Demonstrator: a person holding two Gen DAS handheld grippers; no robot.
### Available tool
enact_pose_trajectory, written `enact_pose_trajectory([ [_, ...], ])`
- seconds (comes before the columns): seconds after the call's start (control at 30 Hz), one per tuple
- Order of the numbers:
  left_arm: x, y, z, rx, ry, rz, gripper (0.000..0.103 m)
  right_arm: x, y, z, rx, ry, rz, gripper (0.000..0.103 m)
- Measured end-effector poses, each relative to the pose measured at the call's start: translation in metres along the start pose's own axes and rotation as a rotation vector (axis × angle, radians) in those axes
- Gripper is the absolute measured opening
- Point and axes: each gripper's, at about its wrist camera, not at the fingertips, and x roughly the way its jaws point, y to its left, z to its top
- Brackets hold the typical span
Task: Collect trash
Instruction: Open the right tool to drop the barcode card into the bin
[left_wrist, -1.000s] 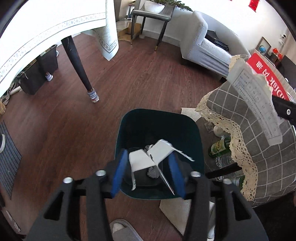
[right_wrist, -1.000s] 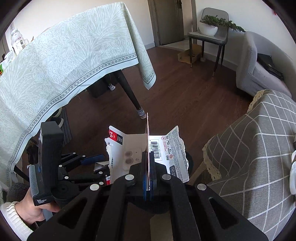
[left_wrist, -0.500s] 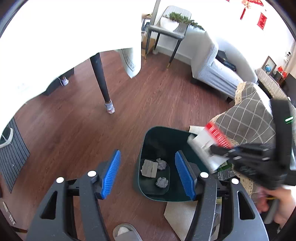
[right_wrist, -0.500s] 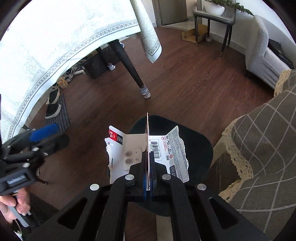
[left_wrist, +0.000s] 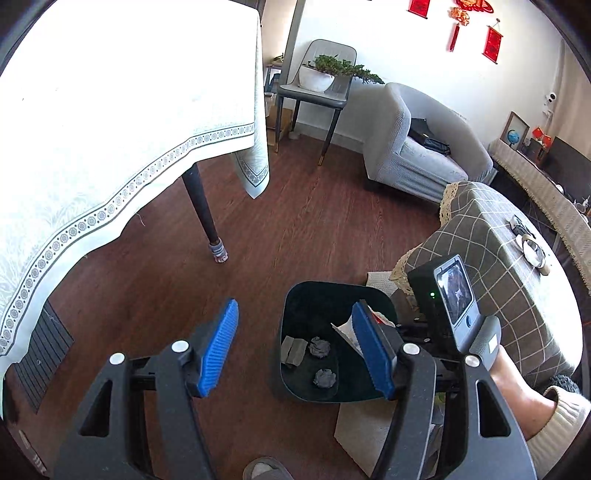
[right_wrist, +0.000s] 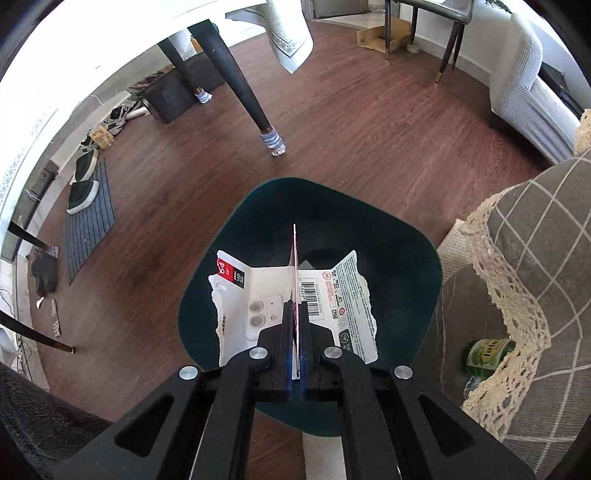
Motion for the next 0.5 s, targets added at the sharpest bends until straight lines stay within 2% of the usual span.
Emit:
enact_pose_trajectory([
  [0.03, 0.0, 0.0, 0.002, 0.004, -0.002, 0.002, 0.067, 0.003, 0.0, -0.001, 0.004, 0.009, 0.001, 0.008],
  [0.1, -0.003, 0.0, 0.004, 0.006, -0.009, 0.006, 0.067, 0.003, -0.001, -0.001, 0.005, 0.003, 0.0, 0.034],
  [0.13, -0.004, 0.0, 0.004, 0.002, -0.013, 0.006, 0.067, 0.003, -0.001, -0.001, 0.003, -0.006, -0.003, 0.055],
  [0.17, -0.006, 0.0, 0.005, -0.002, -0.018, 0.003, 0.067, 0.003, -0.001, -0.001, -0.001, -0.014, 0.0, 0.058],
  [0.33, -0.02, -0.001, 0.01, -0.009, -0.059, 0.0, 0.068, -0.008, -0.001, 0.002, -0.013, -0.059, 0.041, 0.058],
  [0.5, -0.038, -0.003, 0.019, -0.014, -0.124, 0.0, 0.07, -0.047, 0.004, 0.008, -0.029, -0.177, 0.096, 0.06],
])
